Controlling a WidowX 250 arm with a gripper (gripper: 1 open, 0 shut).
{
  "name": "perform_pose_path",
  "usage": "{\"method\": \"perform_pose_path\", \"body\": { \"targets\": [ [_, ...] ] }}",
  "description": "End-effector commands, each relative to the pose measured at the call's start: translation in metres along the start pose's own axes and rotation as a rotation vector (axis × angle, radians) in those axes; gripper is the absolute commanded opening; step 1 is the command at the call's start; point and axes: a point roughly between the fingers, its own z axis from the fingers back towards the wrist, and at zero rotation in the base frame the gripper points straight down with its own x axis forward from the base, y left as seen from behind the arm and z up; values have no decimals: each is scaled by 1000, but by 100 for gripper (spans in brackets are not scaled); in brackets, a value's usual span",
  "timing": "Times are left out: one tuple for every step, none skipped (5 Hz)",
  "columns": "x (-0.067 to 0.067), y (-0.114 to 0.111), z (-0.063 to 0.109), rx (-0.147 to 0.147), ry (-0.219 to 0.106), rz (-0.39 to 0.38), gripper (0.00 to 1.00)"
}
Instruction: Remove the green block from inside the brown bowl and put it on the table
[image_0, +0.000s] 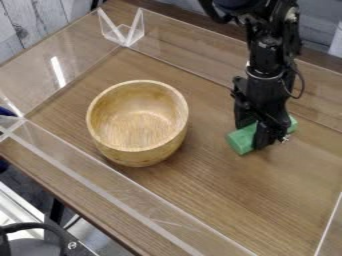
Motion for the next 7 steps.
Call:
{"method": "perform_pose_path", "body": {
  "targets": [
    [-5,7,-1,11,-14,58,0],
    [-8,5,0,-4,-11,72,0],
    [-10,3,2,-19,-8,86,0],
    [-10,-1,4,-42,-6,72,0],
    [-9,-5,5,-64,-4,57,0],
    [-9,-5,6,-71,-2,57,0],
    [-8,-5,5,-77,1,56,0]
  ]
}}
